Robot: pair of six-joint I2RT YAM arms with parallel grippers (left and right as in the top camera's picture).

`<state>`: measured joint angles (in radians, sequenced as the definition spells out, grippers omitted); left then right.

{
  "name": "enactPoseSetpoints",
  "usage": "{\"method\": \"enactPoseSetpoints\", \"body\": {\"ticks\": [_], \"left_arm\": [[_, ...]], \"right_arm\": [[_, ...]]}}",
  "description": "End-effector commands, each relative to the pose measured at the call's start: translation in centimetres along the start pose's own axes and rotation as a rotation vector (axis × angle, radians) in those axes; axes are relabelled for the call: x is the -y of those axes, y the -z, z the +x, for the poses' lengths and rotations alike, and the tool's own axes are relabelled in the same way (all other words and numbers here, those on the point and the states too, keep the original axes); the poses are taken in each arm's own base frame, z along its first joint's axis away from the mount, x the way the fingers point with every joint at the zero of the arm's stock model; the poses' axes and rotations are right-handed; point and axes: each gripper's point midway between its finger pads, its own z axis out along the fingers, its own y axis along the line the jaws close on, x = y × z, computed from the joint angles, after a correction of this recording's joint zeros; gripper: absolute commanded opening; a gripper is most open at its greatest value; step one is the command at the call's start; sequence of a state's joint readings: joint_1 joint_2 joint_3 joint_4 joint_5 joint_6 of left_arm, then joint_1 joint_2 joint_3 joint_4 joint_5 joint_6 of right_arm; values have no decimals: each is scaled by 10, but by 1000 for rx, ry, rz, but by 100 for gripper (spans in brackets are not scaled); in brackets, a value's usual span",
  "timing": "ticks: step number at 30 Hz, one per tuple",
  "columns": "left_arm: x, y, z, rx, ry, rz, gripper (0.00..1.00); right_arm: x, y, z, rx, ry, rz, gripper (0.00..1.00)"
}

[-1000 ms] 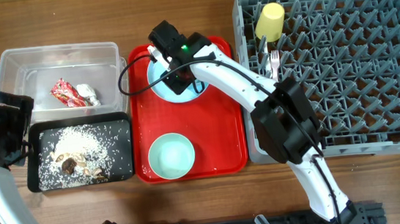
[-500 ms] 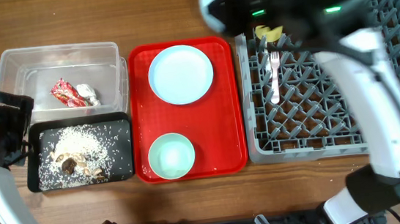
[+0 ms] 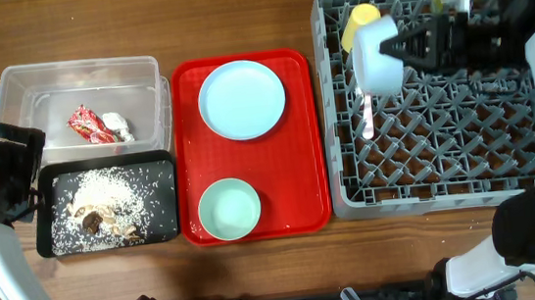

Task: Sort waste into correct bins and load items into the dishwasher rack
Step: 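Carry the blue bowl with the right gripper and set it in the rack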

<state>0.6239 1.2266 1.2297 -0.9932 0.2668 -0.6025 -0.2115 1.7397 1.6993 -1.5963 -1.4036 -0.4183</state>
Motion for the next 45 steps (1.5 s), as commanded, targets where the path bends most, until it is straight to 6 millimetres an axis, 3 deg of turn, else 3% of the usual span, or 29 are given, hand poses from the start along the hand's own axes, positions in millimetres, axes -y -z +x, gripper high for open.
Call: {"method": "enactPoseSetpoints", "body": {"ticks": [1,2,6,13,24,33,39,45], "left_arm": [[3,4,-4,14,-24,9,100],[3,4,-4,14,-24,9,100],[3,4,-4,14,-24,9,100],[3,4,-4,14,-24,9,100],[3,4,-4,14,-24,9,100],[3,4,-4,15,-24,10,100],[3,4,-4,14,-24,9,100],[3,4,-4,15,-24,9,100]], "right_arm": [[21,-3,10,24,42,-61,4],[36,-6,18,22,5,-64,4],[64,-12,40,15,-85,-76,4],[88,-16,66,12,-172,-83,4],[109,22,58,115,-160,-8,4],[117,22,64,89,-151,31,4],[130,18,79,91,-184,23,4],[139,33,75,141,-239,44,6]]}}
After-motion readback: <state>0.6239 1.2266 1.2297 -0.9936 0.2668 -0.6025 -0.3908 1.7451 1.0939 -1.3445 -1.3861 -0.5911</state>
